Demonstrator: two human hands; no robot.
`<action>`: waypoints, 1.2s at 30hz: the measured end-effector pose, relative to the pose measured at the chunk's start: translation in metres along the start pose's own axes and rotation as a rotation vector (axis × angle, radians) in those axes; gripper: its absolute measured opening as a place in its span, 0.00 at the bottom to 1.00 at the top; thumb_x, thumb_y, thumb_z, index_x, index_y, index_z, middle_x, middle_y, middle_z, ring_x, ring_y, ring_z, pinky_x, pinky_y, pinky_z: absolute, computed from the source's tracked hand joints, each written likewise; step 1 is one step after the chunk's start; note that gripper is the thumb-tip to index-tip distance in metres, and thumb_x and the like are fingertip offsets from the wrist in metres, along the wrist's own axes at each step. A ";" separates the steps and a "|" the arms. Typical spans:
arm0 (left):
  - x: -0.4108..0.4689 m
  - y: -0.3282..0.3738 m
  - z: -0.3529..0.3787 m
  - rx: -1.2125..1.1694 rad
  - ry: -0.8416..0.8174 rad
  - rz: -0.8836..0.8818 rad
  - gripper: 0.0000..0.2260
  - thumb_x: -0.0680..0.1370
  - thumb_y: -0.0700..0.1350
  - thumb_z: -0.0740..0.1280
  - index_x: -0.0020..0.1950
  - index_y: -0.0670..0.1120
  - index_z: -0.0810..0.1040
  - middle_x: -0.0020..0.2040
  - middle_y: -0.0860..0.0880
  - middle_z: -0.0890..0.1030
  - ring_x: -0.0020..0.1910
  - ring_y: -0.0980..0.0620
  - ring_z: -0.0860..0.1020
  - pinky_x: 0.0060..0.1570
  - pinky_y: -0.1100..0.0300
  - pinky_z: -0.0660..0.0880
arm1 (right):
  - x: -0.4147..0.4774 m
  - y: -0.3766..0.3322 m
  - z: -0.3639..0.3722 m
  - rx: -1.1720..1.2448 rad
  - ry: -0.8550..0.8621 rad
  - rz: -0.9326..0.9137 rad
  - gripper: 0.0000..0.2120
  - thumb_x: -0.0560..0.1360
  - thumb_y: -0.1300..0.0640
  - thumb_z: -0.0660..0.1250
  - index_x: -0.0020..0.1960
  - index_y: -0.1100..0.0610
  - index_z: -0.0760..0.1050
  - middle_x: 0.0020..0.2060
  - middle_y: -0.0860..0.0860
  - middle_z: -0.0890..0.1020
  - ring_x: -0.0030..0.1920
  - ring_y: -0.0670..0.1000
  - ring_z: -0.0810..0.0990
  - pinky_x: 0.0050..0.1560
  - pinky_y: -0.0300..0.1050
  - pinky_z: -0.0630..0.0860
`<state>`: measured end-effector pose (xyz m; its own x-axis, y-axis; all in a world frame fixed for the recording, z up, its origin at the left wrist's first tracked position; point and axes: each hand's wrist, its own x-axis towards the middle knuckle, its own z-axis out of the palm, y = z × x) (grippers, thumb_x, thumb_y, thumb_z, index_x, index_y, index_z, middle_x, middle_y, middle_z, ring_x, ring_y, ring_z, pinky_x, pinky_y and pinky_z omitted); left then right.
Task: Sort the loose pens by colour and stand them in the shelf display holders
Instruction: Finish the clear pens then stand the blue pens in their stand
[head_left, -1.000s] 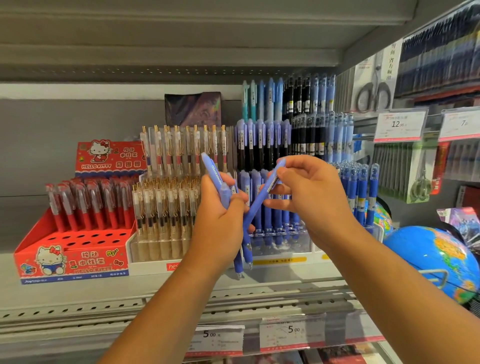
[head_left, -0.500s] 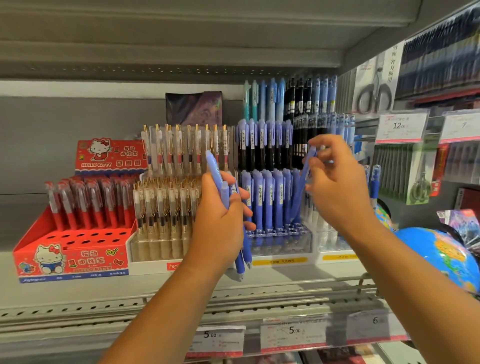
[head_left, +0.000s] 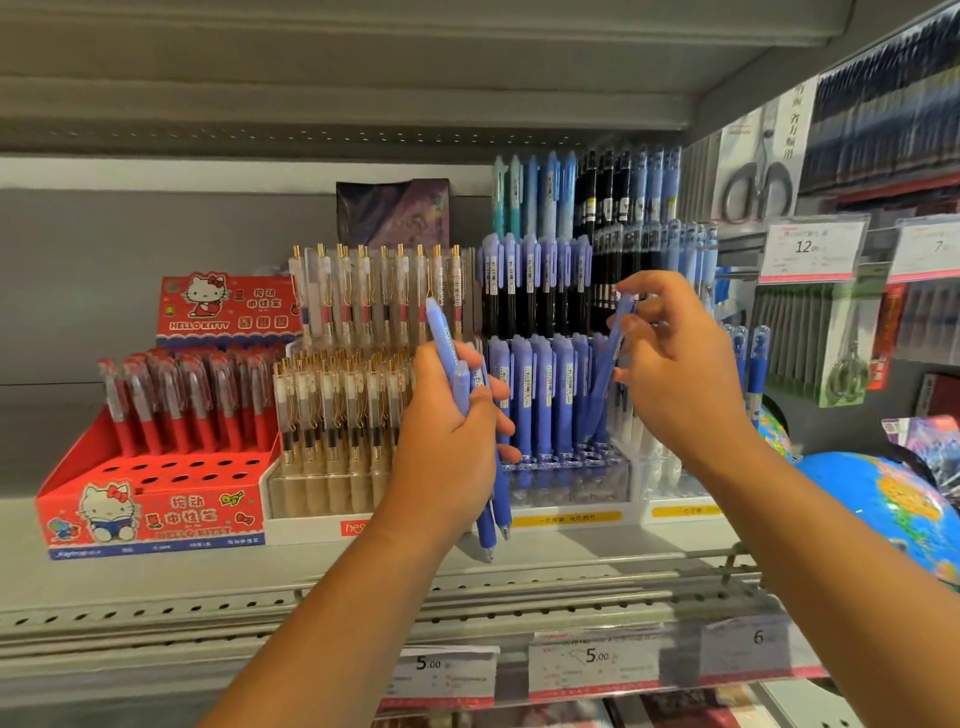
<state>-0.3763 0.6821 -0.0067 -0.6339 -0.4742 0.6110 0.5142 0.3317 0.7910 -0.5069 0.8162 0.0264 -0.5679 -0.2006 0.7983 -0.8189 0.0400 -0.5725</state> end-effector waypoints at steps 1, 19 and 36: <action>0.000 0.000 0.000 0.000 -0.001 -0.001 0.10 0.83 0.35 0.57 0.53 0.52 0.68 0.49 0.44 0.77 0.34 0.55 0.76 0.36 0.58 0.81 | 0.000 0.001 -0.001 0.002 -0.003 0.005 0.15 0.82 0.64 0.58 0.58 0.44 0.71 0.44 0.41 0.75 0.45 0.47 0.78 0.45 0.60 0.81; -0.001 -0.001 0.000 0.001 -0.026 0.033 0.09 0.84 0.38 0.58 0.53 0.52 0.68 0.52 0.47 0.80 0.43 0.52 0.84 0.37 0.59 0.81 | -0.007 -0.004 0.009 -0.737 -0.295 -0.068 0.13 0.82 0.61 0.57 0.66 0.52 0.65 0.30 0.53 0.74 0.28 0.56 0.73 0.27 0.47 0.67; -0.003 0.003 -0.002 0.043 -0.082 0.074 0.06 0.84 0.40 0.61 0.57 0.50 0.69 0.52 0.55 0.80 0.44 0.58 0.84 0.38 0.68 0.79 | -0.022 -0.043 0.029 0.270 -0.437 0.199 0.05 0.77 0.59 0.69 0.45 0.58 0.83 0.30 0.44 0.81 0.29 0.40 0.79 0.27 0.29 0.71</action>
<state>-0.3719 0.6826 -0.0065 -0.6413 -0.3794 0.6670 0.5371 0.3989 0.7433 -0.4572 0.7908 0.0283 -0.5751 -0.6047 0.5510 -0.6165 -0.1224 -0.7778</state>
